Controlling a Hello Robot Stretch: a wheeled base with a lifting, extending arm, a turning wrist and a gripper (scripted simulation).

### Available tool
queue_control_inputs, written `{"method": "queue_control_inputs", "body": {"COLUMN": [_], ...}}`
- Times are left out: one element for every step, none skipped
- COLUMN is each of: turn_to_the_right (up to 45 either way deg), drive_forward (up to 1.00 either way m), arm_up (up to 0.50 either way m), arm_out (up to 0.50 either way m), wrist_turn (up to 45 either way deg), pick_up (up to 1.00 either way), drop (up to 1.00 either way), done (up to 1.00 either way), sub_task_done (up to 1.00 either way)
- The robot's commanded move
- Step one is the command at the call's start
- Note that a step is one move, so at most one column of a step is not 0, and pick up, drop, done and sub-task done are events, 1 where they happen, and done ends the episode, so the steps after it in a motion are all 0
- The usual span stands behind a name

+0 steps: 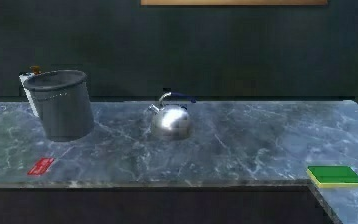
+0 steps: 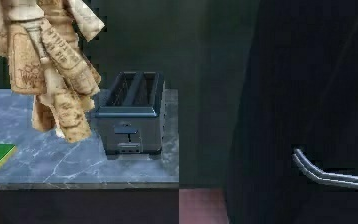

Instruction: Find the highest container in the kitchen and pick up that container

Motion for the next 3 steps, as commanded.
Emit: {"method": "queue_control_inputs", "body": {"turn_to_the_right": [45.0,-45.0,-45.0], "drive_forward": [0.00,0.00,0.00], "arm_up": [0.00,0.00,0.00], "arm_out": [0.00,0.00,0.00], "wrist_turn": [0.0,0.0,0.0], "pick_up": [0.00,0.00,0.00], "drop": [0.00,0.00,0.00], "done": [0.00,0.00,0.00], "sub_task_done": [0.00,0.00,0.00]}}
